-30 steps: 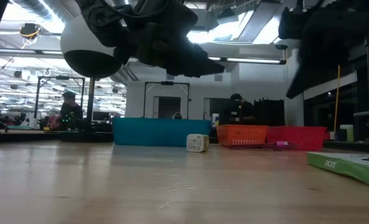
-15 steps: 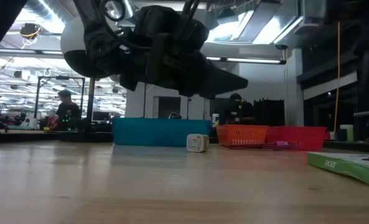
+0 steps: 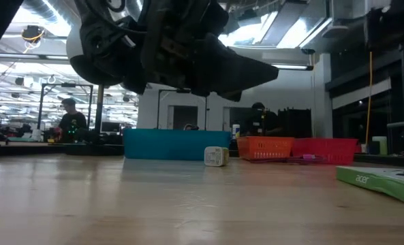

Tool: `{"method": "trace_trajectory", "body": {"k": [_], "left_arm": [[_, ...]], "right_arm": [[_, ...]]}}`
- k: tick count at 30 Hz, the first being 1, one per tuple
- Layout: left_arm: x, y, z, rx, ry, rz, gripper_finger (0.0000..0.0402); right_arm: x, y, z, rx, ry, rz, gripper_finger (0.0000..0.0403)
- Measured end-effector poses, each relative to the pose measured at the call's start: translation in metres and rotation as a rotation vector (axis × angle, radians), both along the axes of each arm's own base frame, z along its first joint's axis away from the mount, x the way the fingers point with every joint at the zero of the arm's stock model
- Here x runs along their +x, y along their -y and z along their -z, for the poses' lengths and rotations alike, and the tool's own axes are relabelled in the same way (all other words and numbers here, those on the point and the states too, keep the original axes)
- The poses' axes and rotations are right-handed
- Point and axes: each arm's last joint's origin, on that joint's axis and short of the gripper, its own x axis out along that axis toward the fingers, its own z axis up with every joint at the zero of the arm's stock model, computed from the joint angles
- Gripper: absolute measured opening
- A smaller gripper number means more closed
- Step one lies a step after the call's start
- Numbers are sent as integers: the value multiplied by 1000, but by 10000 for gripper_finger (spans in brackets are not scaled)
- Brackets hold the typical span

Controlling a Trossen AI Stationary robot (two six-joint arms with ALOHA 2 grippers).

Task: Pick and place items into bin
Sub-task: Put the white card reader box into the orange bin

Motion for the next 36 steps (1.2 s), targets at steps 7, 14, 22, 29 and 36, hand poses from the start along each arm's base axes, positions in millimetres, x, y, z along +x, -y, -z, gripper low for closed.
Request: {"method": "trace_trajectory", "body": {"k": [7, 14, 22, 29, 36], "left_arm": [[-1, 11, 0, 100, 41, -83, 4], [-1, 12, 1, 110, 35, -107, 4], [-1, 11, 3, 131, 21, -103, 4], [-1, 11, 3, 135, 23, -102, 4], [-1, 11, 3, 136, 21, -102, 4]], "right_arm": [[5, 5, 2, 22, -21, 28, 0], [5, 4, 2, 41, -27, 38, 0], [2, 9, 17, 62, -10, 51, 0], [2, 11, 23, 65, -6, 50, 0], [2, 11, 23, 65, -6, 50, 0]]}}
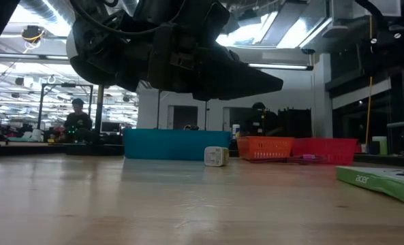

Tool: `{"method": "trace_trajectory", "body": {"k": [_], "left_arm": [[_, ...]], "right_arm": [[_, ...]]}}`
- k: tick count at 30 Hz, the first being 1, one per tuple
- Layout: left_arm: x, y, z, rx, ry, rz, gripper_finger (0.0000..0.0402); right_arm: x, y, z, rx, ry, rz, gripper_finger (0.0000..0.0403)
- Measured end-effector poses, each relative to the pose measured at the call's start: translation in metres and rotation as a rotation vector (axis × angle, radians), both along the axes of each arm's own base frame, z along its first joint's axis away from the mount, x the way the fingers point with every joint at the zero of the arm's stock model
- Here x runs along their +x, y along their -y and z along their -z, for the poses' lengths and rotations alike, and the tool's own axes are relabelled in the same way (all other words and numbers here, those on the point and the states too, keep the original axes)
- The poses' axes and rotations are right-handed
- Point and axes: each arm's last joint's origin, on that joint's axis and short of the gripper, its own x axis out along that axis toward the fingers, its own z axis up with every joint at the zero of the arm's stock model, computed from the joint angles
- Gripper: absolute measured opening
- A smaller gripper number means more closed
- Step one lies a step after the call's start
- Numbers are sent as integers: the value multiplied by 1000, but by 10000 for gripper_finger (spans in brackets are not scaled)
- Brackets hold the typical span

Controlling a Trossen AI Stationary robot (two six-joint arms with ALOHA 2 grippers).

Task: Pick and place items into bin
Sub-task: Put the white card reader box into the orange bin

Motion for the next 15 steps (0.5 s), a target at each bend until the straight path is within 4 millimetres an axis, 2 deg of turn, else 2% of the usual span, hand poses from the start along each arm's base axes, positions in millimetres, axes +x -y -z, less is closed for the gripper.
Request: {"method": "trace_trajectory", "body": {"k": [7, 15], "left_arm": [[0, 0, 0, 0, -2, 0, 4], [0, 0, 0, 1, -3, 0, 7]], "right_arm": [[0, 0, 0, -1, -2, 0, 0], [-5, 6, 15, 11, 35, 14, 0]]}}
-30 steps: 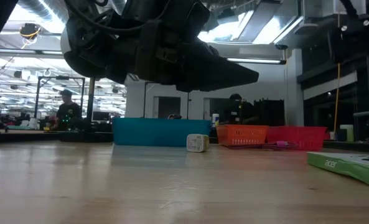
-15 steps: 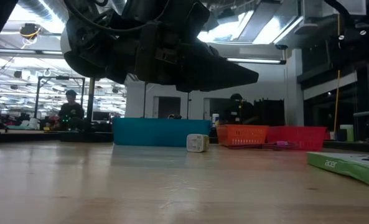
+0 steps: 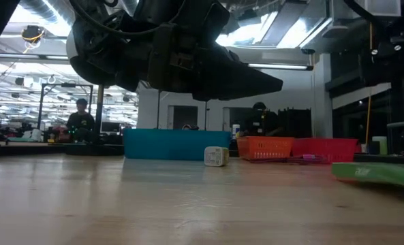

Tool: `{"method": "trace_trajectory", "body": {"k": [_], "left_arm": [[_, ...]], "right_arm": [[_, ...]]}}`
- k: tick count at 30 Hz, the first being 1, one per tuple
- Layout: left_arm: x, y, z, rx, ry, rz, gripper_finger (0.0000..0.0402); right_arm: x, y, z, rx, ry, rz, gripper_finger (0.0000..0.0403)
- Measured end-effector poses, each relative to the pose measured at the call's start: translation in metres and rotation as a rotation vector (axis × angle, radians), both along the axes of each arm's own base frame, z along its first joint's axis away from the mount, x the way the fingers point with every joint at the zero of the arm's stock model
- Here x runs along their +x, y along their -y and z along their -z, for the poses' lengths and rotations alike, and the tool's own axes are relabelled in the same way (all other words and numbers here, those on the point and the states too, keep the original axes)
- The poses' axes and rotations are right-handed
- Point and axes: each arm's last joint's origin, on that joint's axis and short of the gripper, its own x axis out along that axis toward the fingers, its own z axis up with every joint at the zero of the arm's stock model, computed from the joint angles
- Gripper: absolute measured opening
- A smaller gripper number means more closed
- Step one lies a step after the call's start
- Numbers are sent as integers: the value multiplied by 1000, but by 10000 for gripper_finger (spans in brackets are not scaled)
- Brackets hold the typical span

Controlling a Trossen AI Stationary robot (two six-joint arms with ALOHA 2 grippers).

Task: Pick and place items into bin
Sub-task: Put the white card reader box into the orange bin

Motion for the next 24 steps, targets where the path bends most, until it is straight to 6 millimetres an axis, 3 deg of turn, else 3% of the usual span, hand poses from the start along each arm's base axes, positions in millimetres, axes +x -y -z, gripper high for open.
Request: {"method": "trace_trajectory", "body": {"k": [13, 24], "left_arm": [[0, 1, 2, 15, -19, -20, 29], [-9, 24, 14, 420, -54, -188, 92]], "right_arm": [[1, 3, 3, 13, 3, 21, 0], [4, 4, 4, 47, 21, 102, 0]]}}
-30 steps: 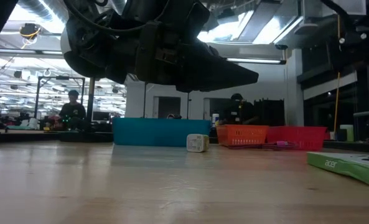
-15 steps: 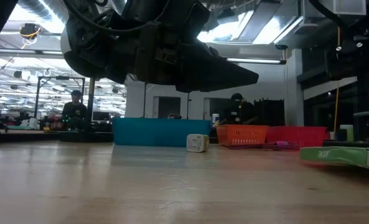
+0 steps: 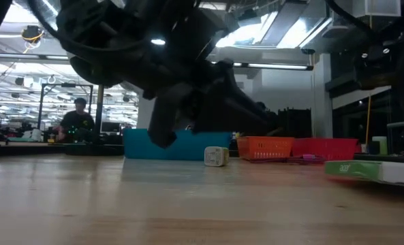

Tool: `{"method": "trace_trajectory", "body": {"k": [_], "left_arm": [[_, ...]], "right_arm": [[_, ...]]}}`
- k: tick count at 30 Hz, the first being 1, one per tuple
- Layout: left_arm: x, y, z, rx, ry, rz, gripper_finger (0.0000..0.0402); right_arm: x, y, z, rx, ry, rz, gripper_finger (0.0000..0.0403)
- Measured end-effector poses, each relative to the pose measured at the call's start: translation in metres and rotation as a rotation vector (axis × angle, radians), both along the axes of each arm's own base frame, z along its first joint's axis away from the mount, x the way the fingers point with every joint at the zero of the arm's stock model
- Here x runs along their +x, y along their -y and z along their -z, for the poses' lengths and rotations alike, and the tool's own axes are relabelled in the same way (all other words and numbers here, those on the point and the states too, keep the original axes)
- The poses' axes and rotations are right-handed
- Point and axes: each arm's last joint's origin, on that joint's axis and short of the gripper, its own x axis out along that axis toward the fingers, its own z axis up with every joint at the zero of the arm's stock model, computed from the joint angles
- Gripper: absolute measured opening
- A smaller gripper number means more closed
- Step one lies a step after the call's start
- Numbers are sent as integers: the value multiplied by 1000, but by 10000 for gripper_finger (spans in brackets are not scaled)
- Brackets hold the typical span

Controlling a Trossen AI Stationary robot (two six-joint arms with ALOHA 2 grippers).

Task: Pick and place items into bin
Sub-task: Put the white card reader box into the orange bin

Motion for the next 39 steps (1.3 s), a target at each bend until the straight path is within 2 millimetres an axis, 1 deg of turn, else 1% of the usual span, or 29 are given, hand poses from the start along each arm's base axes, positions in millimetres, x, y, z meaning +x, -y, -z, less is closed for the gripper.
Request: {"method": "trace_trajectory", "body": {"k": [3, 6, 13, 15, 18, 24, 30, 39], "left_arm": [[-3, 10, 0, 91, 12, 15, 113], [-5, 18, 0, 143, 18, 41, 130], [-8, 29, 0, 187, 23, 79, 152], [-9, 30, 1, 210, 18, 98, 152], [-11, 30, 3, 300, -3, 140, 152], [-15, 36, 7, 415, -32, 214, 151], [-18, 44, 8, 454, -25, 301, 150], [-18, 45, 9, 477, -31, 306, 150]], "right_arm": [[2, 2, 0, 17, 6, 32, 0], [6, 4, 0, 33, 16, 50, 0], [16, 13, 0, 66, 36, 96, 0], [18, 16, 1, 81, 25, 111, 0], [23, 20, 5, 96, 6, 131, 0], [28, 21, 9, 110, 10, 139, 0], [29, 21, 9, 122, 18, 143, 0], [34, 24, 9, 147, 42, 161, 0]]}}
